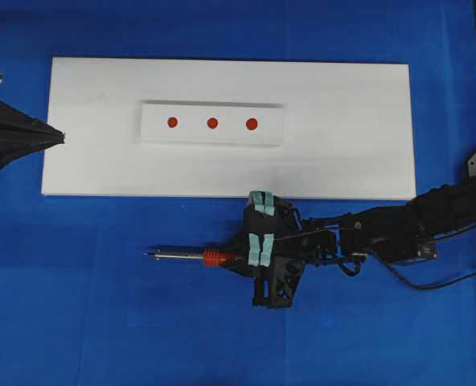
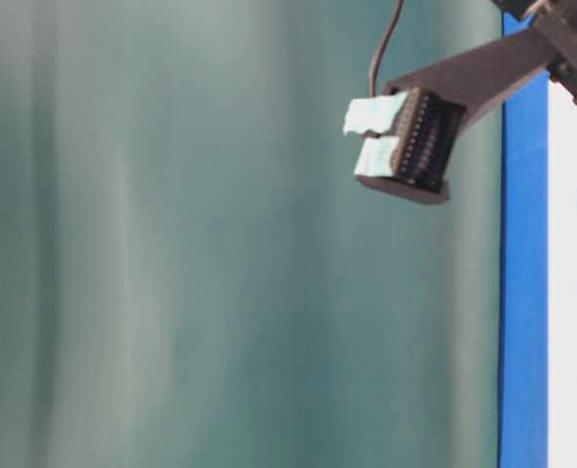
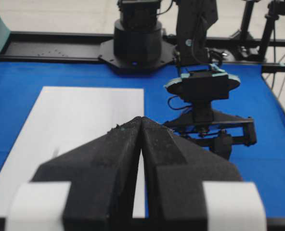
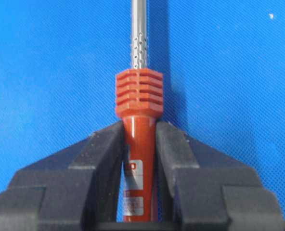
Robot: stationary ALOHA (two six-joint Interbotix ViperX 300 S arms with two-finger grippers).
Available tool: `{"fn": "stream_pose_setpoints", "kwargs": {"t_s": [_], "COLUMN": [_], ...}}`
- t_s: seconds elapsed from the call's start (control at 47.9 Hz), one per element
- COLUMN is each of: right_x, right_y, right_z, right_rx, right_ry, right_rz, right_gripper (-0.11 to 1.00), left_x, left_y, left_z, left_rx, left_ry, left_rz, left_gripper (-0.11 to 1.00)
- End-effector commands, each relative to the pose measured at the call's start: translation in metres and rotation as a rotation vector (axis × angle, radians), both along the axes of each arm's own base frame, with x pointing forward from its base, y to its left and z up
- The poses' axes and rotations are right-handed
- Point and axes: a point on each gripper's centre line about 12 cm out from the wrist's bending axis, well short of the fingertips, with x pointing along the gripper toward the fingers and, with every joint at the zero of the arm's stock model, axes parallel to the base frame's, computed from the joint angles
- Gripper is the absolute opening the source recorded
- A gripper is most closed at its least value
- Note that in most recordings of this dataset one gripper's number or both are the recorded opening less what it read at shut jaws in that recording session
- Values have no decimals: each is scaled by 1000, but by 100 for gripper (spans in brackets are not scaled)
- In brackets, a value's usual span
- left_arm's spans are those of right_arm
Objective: Touch the tip of the soldering iron to the mark.
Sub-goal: 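Lift the iron and carry it over the red-dot strip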
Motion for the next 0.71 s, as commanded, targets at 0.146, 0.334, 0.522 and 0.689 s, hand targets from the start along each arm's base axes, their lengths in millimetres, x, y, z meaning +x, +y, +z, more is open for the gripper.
{"fn": "stream_pose_setpoints", "kwargs": {"t_s": [0.146,0.334,0.522,0.689], "right_x": [0,-6,-14,-19], "right_y": [5,4,1,-6], "right_z": [41,86,136,170], "right_rx": [15,6,-38,-85], "right_ry": [-40,-49,-64,-66], "right_rz": [32,82,153,186], "right_gripper": [6,6,6,6], "left_x": [1,1,1,1], "left_y": [0,0,0,0], "left_z": [4,4,4,5], "left_rx": [1,1,1,1], "left_ry": [-14,-14,-14,-17], "left_rz": [1,1,1,1], "left_gripper": [0,0,0,0]}}
